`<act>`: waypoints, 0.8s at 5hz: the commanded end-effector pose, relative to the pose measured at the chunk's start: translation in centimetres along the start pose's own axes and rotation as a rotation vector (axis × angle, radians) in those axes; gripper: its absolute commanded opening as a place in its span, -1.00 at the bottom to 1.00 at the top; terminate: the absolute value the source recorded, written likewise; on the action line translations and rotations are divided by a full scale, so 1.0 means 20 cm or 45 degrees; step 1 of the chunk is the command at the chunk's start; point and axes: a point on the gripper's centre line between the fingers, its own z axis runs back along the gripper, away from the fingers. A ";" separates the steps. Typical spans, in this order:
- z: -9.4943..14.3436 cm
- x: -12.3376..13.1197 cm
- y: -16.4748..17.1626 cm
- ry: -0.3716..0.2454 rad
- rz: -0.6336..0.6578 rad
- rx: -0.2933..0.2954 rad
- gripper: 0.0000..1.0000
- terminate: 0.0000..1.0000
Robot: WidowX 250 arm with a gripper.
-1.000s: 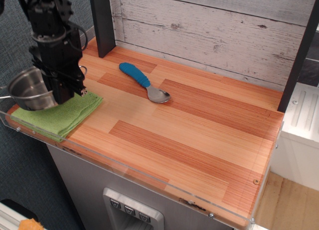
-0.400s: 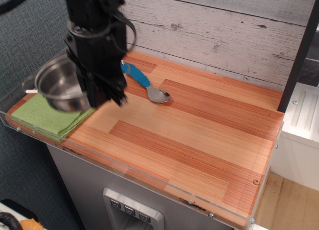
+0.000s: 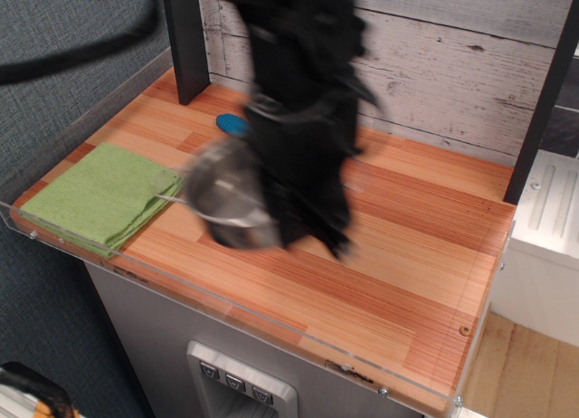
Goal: PICK UP THE VESSELAND KEEP ANOTHER SIDE OF THE TABLE
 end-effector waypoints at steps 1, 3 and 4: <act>-0.04 0.15 -0.16 -0.059 -0.170 -0.032 -1.00 -1.00; -0.14 0.24 -0.21 -0.050 -0.242 -0.076 -1.00 -1.00; -0.21 0.27 -0.23 -0.048 -0.244 -0.121 -1.00 -1.00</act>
